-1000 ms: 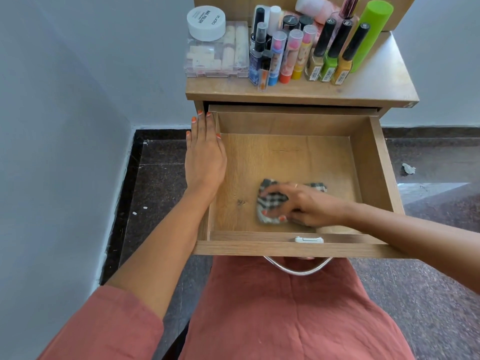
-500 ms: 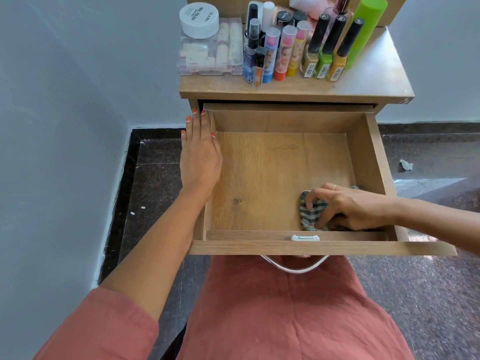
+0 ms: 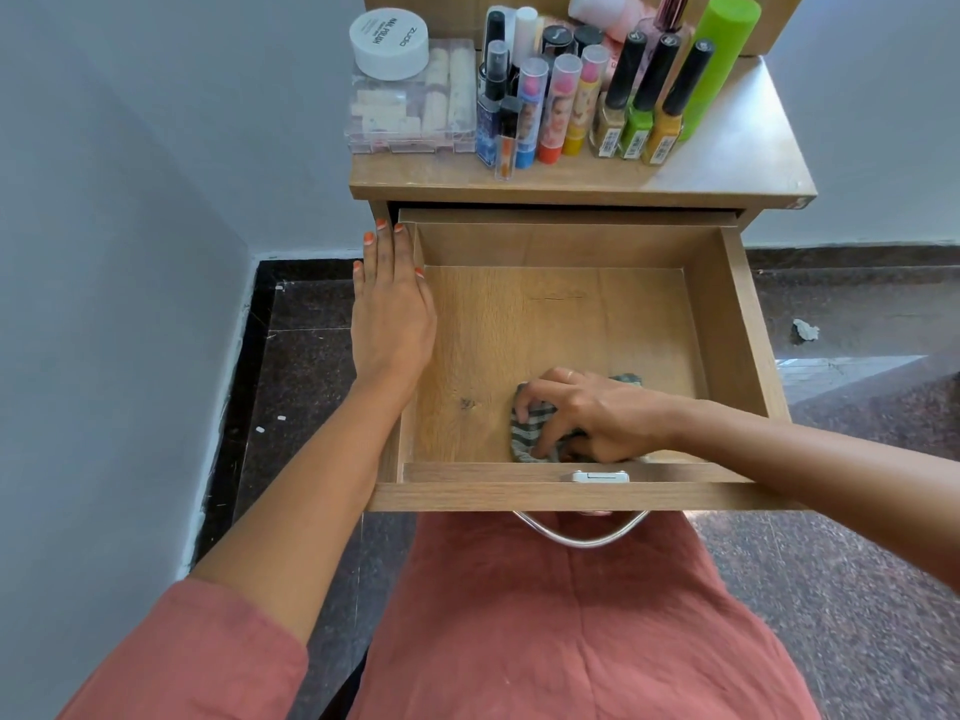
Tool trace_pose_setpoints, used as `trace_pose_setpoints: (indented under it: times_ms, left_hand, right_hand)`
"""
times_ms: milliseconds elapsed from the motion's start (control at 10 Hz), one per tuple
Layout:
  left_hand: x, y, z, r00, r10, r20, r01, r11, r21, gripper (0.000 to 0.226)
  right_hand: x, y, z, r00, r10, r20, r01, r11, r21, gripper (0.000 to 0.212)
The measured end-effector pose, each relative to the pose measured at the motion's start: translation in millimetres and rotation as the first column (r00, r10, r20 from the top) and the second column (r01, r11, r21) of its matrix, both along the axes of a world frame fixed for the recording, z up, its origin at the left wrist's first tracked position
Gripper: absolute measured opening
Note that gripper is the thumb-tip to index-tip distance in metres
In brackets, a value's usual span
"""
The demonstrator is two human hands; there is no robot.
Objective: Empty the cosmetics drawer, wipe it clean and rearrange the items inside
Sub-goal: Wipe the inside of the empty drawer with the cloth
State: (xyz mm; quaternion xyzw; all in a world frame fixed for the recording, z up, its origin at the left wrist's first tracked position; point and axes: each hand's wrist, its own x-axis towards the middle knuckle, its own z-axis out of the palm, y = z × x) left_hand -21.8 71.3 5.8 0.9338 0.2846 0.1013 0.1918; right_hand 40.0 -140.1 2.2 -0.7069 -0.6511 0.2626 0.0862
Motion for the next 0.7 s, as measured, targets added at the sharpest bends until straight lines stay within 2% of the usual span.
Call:
trace_pose_setpoints:
  times_ms: [300, 500, 600, 700]
  left_hand:
    - [-1.2, -1.8, 1.6, 1.000, 0.000, -0.001, 0.000, 1.000, -0.009, 0.047]
    - [-1.4, -2.1, 1.4, 1.000, -0.003, 0.002, 0.003, 1.000, -0.017, 0.047]
    - [-1.3, -2.1, 1.7, 1.000, -0.003, -0.003, 0.003, 1.000, -0.009, 0.048]
    - [-1.3, -2.2, 1.9, 1.000, -0.001, 0.001, 0.001, 1.000, -0.008, 0.048]
  right_hand:
    - [5.1, -25.1, 3.4, 0.995, -0.094, -0.019, 0.092, 0.993, -0.076, 0.033]
    - [16.4, -53.1, 14.6, 0.991, -0.127, 0.033, 0.131, 0.977, -0.166, 0.030]
    - [19.5, -53.4, 14.4, 0.988, -0.103, 0.114, 0.125, 0.971, -0.203, 0.038]
    - [22.3, -46.5, 15.9, 0.974, -0.114, 0.194, 0.146, 0.977, -0.158, 0.044]
